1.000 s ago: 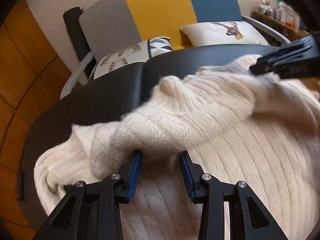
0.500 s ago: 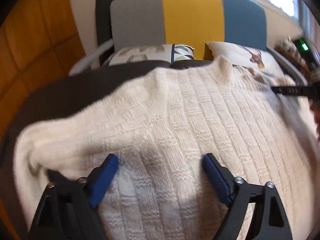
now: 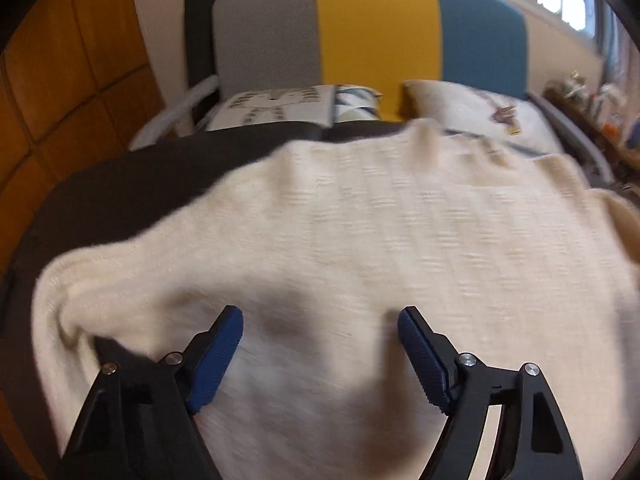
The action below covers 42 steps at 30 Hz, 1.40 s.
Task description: Fold clothes
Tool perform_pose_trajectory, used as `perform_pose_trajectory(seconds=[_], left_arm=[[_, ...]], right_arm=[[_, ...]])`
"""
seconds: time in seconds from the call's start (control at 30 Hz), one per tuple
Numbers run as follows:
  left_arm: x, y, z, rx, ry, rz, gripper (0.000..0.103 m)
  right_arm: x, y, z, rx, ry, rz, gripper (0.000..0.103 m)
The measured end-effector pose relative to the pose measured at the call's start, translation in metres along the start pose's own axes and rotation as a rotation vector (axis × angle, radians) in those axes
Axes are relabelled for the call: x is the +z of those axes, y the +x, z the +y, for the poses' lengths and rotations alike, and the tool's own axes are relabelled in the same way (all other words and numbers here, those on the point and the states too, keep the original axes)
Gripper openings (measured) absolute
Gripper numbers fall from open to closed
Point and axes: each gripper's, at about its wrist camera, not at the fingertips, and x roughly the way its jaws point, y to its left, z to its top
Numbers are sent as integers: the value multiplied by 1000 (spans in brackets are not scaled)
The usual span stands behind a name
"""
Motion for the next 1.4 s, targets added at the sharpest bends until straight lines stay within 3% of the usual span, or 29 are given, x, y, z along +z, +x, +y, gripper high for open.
perform_pose_trajectory(seconds=[0.03,0.07,0.13,0.17,0.23,0.33,0.4,0.47,0.53,0.77,0.83,0.87,0.9,1.13,1.4], left_arm=[[-4,-11,-15,-44,3,-10,74],[-8,-20,-29,-65,20,-22,56],[-19,-32,-60,-106,71,-8,36],[-25,-37,-75,-127,98,0,30],[-34,-37,-93,-157,115,22,29],[-48,-37,-121,-202,140,56,34],[-54,-39,-130,-182,155,27,45],[-56,-41,-133,-186,162,19,64],[-58,-42,-136,-174,178,14,75],[-65,-40,-139,-125,186,0,95],[-65,-38,-138,-116,177,4,99],[-66,-37,-138,-110,173,5,102],[-66,-36,-138,-110,170,6,103],[-68,-35,-140,-107,168,4,103],[-69,-33,-139,-117,156,5,103]], right_arm=[[-13,-12,-11,-32,-3,8,35],[-26,-23,-22,-74,-11,15,35],[-48,-42,-40,-143,-28,33,35],[-58,-49,-45,-157,-31,41,35],[-75,-61,-55,-167,-34,56,35],[-102,-71,-56,-184,-60,85,35],[-115,-68,-60,-220,-73,105,35],[-130,-65,-67,-203,-62,129,35],[-138,-55,-72,-184,-33,149,35],[-152,-42,-83,-195,17,110,35],[-151,-42,-89,-190,29,115,17],[-147,-46,-93,-180,39,109,13],[-142,-51,-98,-165,50,98,7],[-102,-92,-135,-66,141,13,6],[-13,-104,-247,-119,317,-119,3]])
